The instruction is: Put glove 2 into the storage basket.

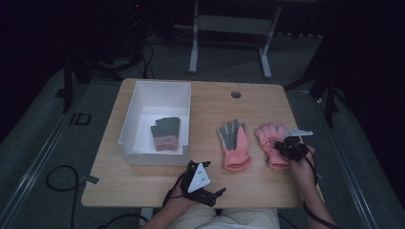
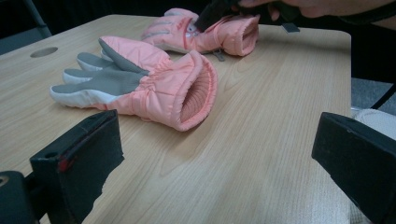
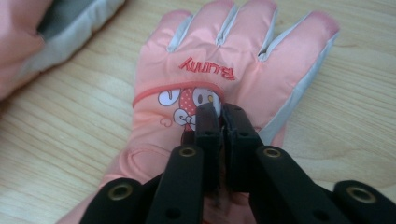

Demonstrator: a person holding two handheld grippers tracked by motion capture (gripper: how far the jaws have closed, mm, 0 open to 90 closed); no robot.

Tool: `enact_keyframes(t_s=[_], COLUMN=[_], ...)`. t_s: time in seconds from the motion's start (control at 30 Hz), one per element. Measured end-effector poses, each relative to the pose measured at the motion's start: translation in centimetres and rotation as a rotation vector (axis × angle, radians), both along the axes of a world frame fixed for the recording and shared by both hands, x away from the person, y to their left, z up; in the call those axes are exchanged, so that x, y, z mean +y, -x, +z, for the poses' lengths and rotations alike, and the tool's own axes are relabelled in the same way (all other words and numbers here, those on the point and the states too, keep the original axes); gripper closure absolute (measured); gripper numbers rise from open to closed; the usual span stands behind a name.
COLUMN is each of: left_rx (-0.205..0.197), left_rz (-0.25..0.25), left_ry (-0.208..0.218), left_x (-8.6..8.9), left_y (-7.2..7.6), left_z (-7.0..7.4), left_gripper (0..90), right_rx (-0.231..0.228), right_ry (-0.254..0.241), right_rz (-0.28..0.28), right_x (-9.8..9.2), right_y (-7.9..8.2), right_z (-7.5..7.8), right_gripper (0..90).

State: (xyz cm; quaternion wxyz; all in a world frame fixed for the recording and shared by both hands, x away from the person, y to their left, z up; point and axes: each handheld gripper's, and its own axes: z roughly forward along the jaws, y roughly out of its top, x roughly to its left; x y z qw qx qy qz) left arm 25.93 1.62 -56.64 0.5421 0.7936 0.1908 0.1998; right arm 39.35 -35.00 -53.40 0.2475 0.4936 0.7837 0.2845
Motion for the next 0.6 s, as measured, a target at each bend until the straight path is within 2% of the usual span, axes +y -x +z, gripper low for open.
enact_keyframes(t_s=[0.13,0.27,0.33,0.6], left_rx=[0.0,0.005,0.003,0.001], left_rz=[0.002,0.002,0.005,0.003], left_ry=[0.002,0.005,-0.003,-0.007], left_x=[0.1,0.1,0.0,-0.1], left_y=[0.0,-0.1,-0.1,0.0], left_z=[0.0,0.0,-0.1,-0.1], left_gripper=[1.5,1.5,1.5,1.5], right_rx=[-0.016,-0.039,-0.05,-0.099], right_ry=[-0.036,-0.029,-0.048,-0.058], right_rz=[-0.016,-0.015,-0.025,-0.038], right_x=[-0.2,-0.3,-0.4,-0.5], right_y=[0.5,0.9,1.1,1.5], right_z=[1.4,2.8,3.7,7.1], right_gripper=[87.5,87.6,87.7,87.9])
